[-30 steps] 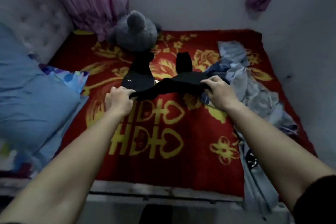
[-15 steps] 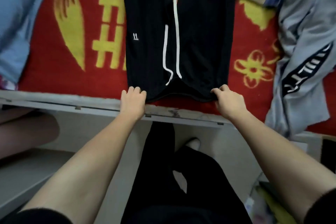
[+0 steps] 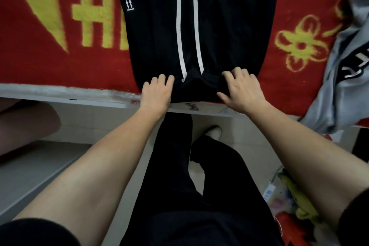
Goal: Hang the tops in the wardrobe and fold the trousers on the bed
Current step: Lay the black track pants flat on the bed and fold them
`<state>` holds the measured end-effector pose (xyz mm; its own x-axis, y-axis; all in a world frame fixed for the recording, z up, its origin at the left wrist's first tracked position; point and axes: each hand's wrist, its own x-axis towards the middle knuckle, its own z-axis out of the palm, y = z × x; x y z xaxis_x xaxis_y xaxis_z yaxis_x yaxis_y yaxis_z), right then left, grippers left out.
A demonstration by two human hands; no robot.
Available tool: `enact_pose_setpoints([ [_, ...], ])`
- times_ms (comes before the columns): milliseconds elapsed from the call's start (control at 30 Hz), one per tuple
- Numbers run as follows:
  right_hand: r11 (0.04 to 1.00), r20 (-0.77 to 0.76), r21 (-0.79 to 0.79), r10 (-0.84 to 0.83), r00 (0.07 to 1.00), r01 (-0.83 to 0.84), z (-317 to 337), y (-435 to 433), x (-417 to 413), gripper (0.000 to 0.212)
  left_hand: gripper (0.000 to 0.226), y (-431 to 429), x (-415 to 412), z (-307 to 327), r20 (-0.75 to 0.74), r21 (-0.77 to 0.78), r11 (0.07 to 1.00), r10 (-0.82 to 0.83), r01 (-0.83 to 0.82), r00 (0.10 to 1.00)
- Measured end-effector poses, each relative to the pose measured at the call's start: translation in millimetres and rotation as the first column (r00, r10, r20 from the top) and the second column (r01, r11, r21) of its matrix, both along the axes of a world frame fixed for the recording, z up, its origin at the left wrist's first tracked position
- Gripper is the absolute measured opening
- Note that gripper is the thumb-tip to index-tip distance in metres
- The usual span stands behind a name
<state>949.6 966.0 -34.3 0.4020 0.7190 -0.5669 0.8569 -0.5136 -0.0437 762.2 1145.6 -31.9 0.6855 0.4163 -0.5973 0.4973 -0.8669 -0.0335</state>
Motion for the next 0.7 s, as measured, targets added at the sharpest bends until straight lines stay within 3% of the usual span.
enact_pose_setpoints([
  [133,0.995,-0.135,0.069,0.085,0.987,-0.076,-7.9,0.3,-7.7,0.062,0.08,1.9,-1.1,-6.6,0.035,-0.042,0.995,-0.088,0.09,0.995],
  [267,0.965,-0.117,0.154,0.229,0.966,-0.21,-17.3,-28.1,-11.8,0.062,0.089,5.6,-23.7,-12.8,0.142,0.011,0.966,-0.256,0.257,0.956],
  [367,0.955,-0.138,0.112,0.289,0.947,-0.275,-25.1,-37.1,-15.3,0.06,0.083,3.9,-29.3,-13.0,0.062,-0.003,0.927,-0.373,0.374,0.926],
  [500,0.984,-0.269,-0.018,0.168,0.948,-0.179,-22.7,-20.9,-14.5,0.058,0.07,-3.4,-13.2,-11.1,-0.015,-0.07,0.942,-0.33,0.328,0.944],
  [600,0.981,-0.278,-0.021,0.178,0.944,-0.191,-17.0,-20.2,-10.9,0.049,0.053,-5.3,-4.9,-7.1,0.033,-0.04,0.923,-0.38,0.382,0.924],
  [700,0.979,-0.303,-0.072,0.161,0.939,-0.191,-19.5,-27.9,-10.8,0.055,0.057,-9.1,-5.1,-9.8,-0.025,-0.132,0.926,-0.361,0.355,0.932],
])
